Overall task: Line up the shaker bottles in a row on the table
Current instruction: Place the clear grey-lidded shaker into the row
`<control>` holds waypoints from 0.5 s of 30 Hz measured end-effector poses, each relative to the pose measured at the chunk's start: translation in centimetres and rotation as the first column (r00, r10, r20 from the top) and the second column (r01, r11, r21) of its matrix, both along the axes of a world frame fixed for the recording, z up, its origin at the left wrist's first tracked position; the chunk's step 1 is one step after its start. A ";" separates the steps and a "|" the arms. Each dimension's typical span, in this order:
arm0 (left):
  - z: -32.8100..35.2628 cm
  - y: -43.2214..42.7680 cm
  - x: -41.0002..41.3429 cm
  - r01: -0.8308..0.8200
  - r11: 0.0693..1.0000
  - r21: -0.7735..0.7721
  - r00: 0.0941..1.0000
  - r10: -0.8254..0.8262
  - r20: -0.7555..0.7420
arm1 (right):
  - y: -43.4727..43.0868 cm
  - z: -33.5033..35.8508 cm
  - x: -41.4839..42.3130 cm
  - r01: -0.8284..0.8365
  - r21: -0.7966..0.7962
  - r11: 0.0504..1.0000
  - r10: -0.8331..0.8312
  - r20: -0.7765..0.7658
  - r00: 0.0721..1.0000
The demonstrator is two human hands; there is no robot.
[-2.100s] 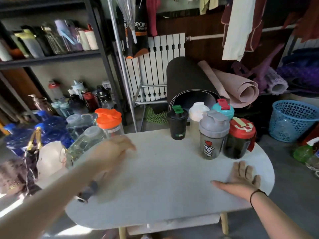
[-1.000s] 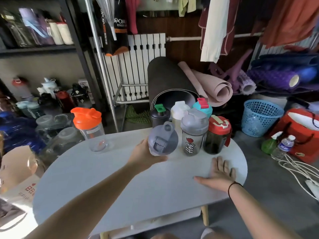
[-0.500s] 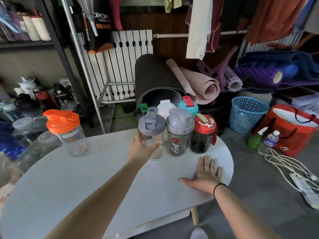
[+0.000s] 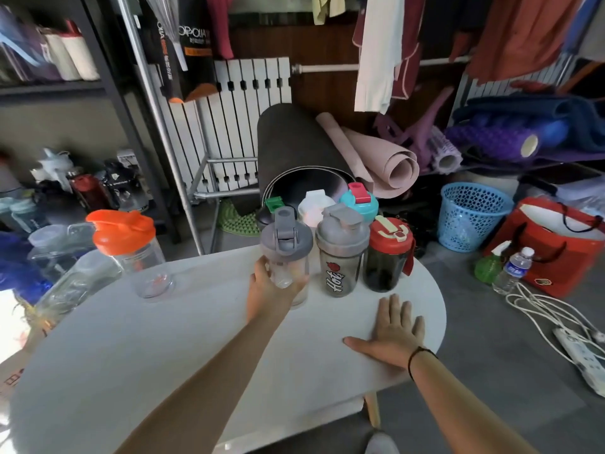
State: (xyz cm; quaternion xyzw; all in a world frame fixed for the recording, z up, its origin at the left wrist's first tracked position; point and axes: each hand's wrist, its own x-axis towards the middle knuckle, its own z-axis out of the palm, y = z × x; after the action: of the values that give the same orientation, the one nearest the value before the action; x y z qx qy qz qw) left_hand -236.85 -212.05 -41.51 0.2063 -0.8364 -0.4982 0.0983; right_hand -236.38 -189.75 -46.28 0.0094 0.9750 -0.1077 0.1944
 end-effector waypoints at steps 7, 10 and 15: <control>-0.2 0.7 0.1 -0.004 1.000 -0.002 1.000 0.004 -0.019 | -0.1 0.1 0.0 0.014 -0.015 1.000 -0.013 0.012 1.000; -0.2 1.1 0.2 -0.011 1.000 0.003 1.000 0.011 -0.017 | -0.1 0.1 0.0 0.017 -0.019 1.000 -0.017 0.020 1.000; -0.2 0.8 0.3 0.045 0.999 0.013 0.999 -0.045 0.005 | -0.1 0.2 -0.1 0.017 -0.004 1.000 -0.017 0.017 1.000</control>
State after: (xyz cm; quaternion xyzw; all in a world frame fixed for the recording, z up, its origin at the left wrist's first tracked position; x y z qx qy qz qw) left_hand -236.50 -211.27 -41.70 0.1893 -0.8378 -0.5053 0.0834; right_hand -236.47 -189.89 -46.07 0.0182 0.9729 -0.1114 0.2018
